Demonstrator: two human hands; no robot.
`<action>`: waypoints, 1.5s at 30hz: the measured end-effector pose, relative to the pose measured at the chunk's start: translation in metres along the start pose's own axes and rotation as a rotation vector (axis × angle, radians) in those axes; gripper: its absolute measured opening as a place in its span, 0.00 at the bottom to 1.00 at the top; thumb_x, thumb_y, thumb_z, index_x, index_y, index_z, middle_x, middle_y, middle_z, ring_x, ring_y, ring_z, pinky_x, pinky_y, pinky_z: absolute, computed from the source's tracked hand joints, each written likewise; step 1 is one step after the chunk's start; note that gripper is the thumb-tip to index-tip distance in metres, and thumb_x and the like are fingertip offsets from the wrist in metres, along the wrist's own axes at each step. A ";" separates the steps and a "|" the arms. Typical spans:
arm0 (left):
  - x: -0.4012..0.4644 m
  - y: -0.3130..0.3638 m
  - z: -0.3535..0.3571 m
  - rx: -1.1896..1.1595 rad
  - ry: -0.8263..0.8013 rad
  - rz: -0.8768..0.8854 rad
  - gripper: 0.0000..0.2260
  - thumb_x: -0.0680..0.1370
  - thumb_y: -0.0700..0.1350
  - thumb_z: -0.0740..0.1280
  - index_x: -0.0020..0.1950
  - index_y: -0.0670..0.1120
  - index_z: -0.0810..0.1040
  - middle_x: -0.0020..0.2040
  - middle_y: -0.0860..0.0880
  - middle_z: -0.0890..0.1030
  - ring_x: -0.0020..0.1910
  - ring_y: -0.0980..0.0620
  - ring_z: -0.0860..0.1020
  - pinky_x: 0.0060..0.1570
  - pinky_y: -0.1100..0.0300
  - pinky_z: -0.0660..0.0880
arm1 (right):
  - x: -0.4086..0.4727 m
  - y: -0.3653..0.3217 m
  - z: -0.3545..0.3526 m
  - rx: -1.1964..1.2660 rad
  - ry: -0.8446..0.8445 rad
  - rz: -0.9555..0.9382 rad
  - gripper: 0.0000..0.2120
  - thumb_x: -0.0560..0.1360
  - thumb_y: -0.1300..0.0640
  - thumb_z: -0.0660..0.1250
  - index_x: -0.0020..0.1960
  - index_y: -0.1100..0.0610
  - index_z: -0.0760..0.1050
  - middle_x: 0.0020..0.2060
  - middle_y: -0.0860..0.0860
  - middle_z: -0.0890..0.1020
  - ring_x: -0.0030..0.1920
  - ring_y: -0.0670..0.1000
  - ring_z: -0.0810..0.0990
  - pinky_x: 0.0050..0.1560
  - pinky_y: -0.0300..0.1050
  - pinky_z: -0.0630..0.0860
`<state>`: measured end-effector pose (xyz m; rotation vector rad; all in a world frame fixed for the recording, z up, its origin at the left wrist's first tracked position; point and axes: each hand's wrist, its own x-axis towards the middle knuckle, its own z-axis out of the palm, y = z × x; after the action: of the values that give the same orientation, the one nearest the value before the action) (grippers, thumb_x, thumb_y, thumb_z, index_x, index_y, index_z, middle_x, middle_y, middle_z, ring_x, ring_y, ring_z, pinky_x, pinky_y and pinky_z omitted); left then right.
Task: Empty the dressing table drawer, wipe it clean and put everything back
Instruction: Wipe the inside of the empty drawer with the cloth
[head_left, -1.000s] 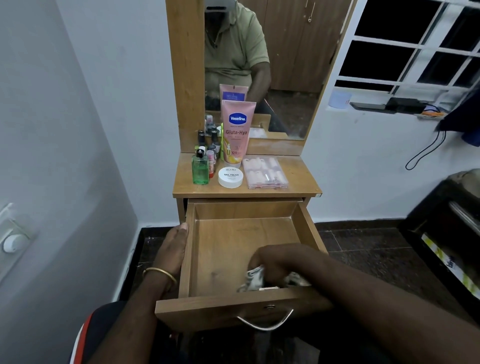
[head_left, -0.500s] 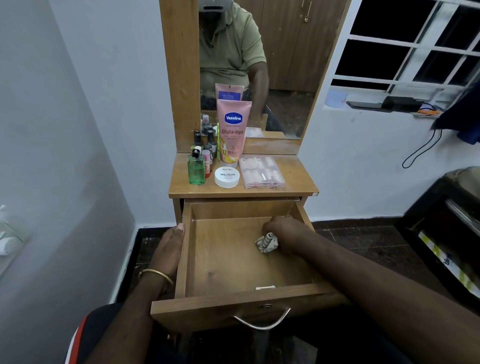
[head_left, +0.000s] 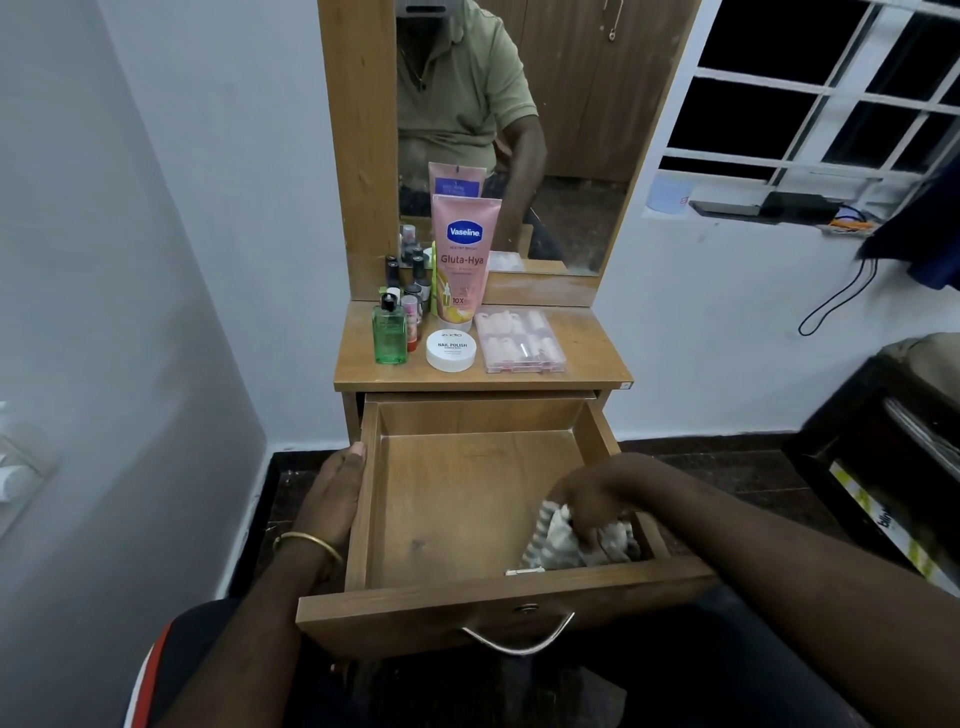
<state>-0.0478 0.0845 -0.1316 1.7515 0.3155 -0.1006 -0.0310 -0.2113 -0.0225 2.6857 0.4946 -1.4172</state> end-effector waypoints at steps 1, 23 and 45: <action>0.002 -0.001 0.000 0.000 0.005 -0.007 0.30 0.73 0.74 0.54 0.60 0.55 0.77 0.54 0.51 0.83 0.53 0.48 0.81 0.59 0.41 0.75 | -0.003 0.001 -0.005 0.022 0.062 0.002 0.20 0.73 0.65 0.69 0.64 0.59 0.76 0.57 0.55 0.81 0.57 0.58 0.80 0.55 0.49 0.78; -0.001 0.003 -0.001 -0.011 0.000 0.006 0.27 0.75 0.71 0.54 0.59 0.54 0.78 0.52 0.50 0.84 0.53 0.48 0.81 0.58 0.44 0.75 | 0.026 -0.084 0.005 -0.051 0.089 -0.209 0.18 0.76 0.63 0.68 0.65 0.57 0.74 0.59 0.56 0.79 0.51 0.55 0.78 0.48 0.47 0.75; -0.006 0.019 0.008 0.026 0.036 -0.002 0.22 0.81 0.63 0.55 0.48 0.51 0.82 0.41 0.48 0.85 0.42 0.46 0.83 0.41 0.52 0.76 | 0.018 -0.020 0.009 -0.048 0.605 -0.020 0.12 0.75 0.54 0.69 0.57 0.54 0.80 0.52 0.53 0.82 0.54 0.55 0.80 0.57 0.54 0.77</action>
<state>-0.0472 0.0725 -0.1139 1.7807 0.3437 -0.0751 -0.0346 -0.1895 -0.0407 3.0405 0.5741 -0.5534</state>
